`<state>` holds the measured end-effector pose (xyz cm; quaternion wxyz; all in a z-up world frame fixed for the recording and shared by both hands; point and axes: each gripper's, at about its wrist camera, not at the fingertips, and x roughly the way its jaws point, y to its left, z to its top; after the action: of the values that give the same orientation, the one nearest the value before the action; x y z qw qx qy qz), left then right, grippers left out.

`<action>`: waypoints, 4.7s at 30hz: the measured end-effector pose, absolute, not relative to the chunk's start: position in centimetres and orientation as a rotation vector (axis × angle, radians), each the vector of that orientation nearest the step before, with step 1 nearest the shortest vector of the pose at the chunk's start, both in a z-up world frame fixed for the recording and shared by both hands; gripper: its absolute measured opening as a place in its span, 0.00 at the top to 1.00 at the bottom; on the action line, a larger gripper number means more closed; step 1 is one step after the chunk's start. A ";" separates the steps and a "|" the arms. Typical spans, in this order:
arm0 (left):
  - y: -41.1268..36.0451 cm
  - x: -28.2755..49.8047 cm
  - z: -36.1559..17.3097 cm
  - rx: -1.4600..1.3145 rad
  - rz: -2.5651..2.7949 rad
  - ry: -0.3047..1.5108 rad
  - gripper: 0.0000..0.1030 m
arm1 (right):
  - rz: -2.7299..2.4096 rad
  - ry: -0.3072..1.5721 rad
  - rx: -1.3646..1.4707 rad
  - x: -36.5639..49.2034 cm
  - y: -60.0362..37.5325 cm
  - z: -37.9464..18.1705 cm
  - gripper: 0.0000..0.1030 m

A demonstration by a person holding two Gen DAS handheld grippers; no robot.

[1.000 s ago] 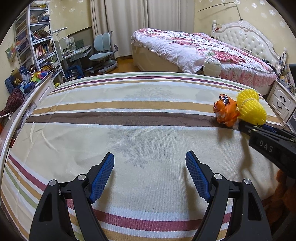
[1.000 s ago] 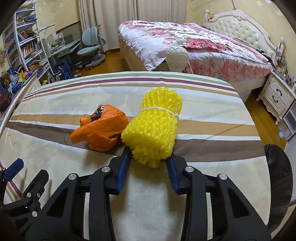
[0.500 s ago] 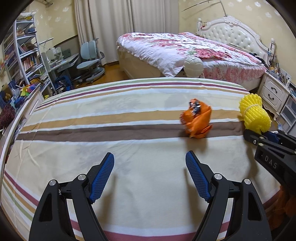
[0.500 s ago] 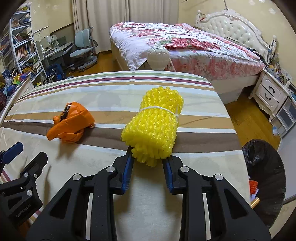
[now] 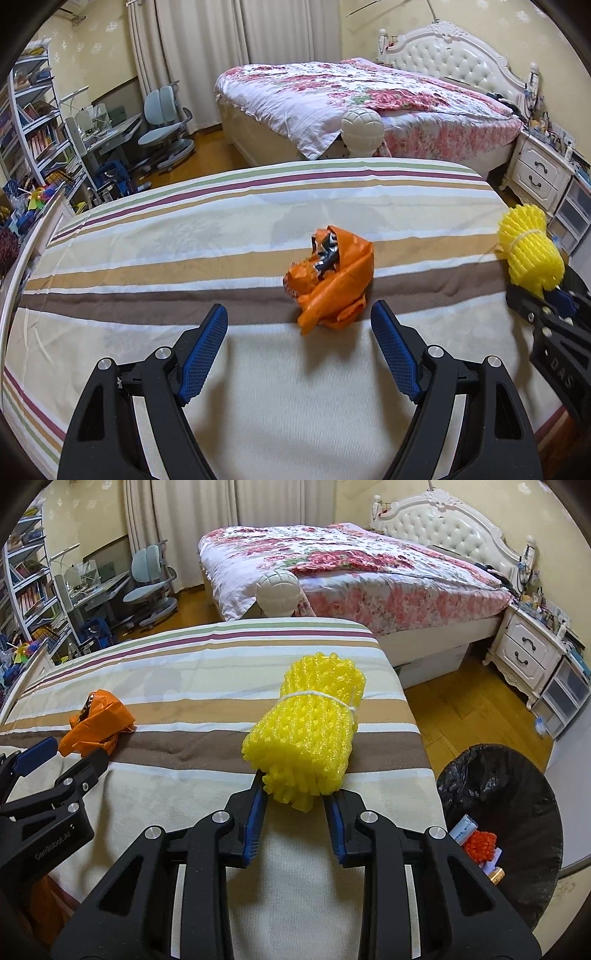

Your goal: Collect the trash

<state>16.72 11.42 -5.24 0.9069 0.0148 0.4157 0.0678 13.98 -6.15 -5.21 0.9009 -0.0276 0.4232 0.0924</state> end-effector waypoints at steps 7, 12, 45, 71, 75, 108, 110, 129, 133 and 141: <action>11.7 17.9 -5.3 -0.011 0.129 0.861 0.32 | 0.198 0.877 -0.049 14.0 -6.3 -5.2 0.71; 11.8 18.0 -5.7 -0.029 0.096 0.890 0.59 | 0.195 0.876 -0.055 14.0 -6.3 -5.2 0.71; 8.3 9.0 -3.8 0.016 0.017 0.790 0.60 | 0.240 0.826 -0.036 4.6 -7.6 -4.6 0.72; 1.0 6.3 -2.2 0.063 -0.126 0.709 0.60 | 0.083 0.754 0.030 -0.1 -16.0 -3.4 0.72; -0.9 6.2 -2.0 0.077 -0.171 0.696 0.60 | 0.035 0.751 0.053 -0.2 -18.2 -3.5 0.72; -14.8 13.1 -3.3 0.171 -0.308 0.722 0.60 | -0.169 0.750 0.143 5.3 -29.8 -4.6 0.71; -15.2 13.7 -3.7 0.173 -0.309 0.736 0.60 | -0.174 0.757 0.149 5.7 -30.2 -4.8 0.71; -17.2 14.6 -4.4 0.218 -0.313 0.752 0.30 | -0.218 0.787 0.177 7.0 -32.1 -6.6 0.58; -16.8 14.5 -4.4 0.215 -0.306 0.759 0.27 | -0.236 0.780 0.170 6.6 -32.1 -6.5 0.48; -15.0 13.1 -3.3 0.211 -0.280 0.717 0.23 | -0.264 0.758 0.154 5.4 -31.5 -5.6 0.33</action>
<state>13.10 -15.02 -3.31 0.9215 0.1027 0.3489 -0.1361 5.38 -31.48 -5.56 0.9177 0.0747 0.3685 -0.1283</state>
